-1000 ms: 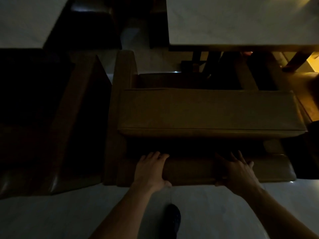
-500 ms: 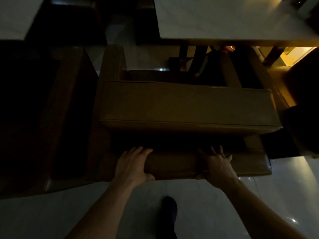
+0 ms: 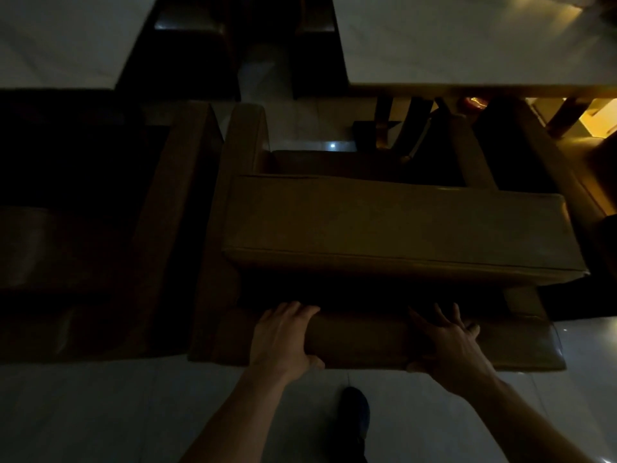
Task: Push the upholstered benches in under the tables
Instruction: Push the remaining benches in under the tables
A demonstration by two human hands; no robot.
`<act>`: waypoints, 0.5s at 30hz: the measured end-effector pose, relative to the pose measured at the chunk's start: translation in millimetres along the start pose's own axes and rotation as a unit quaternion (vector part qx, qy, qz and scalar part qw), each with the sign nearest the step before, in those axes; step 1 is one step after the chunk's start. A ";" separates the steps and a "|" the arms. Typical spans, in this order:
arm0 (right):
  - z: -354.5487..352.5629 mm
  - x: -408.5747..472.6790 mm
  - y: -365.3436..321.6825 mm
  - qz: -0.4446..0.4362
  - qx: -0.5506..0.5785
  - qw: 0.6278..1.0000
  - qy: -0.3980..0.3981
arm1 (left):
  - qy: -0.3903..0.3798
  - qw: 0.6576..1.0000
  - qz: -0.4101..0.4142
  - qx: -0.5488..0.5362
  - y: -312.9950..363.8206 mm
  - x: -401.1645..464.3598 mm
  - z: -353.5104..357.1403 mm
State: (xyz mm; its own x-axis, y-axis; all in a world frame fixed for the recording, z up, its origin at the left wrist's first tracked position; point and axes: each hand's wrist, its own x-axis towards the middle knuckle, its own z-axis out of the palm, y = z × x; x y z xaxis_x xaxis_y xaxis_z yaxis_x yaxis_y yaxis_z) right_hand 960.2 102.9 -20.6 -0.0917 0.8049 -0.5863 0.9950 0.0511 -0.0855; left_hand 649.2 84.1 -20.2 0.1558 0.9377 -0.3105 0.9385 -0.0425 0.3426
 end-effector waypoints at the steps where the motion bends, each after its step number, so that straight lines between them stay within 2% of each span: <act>1: 1.7 -0.8 0.7 0.001 -0.001 1.000 -0.002 | 0.000 1.000 0.003 0.000 -1.1 -2.3 0.8; 9: -2.4 9.0 2.6 0.008 0.011 0.998 -0.054 | -0.046 0.999 0.021 0.005 -9.7 3.3 -4.9; 15: -12.8 15.9 -1.0 0.010 0.013 0.999 -0.050 | -0.057 0.998 0.017 0.015 -10.1 16.7 -9.3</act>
State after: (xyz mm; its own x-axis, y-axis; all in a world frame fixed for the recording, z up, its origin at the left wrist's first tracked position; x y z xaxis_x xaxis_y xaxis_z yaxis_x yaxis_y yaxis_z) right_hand 958.3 123.2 -19.6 -0.0774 0.7428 -0.6650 0.9954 0.0193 -0.0943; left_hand 639.4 103.4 -20.6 0.2209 0.8905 -0.3979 0.9405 -0.0864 0.3287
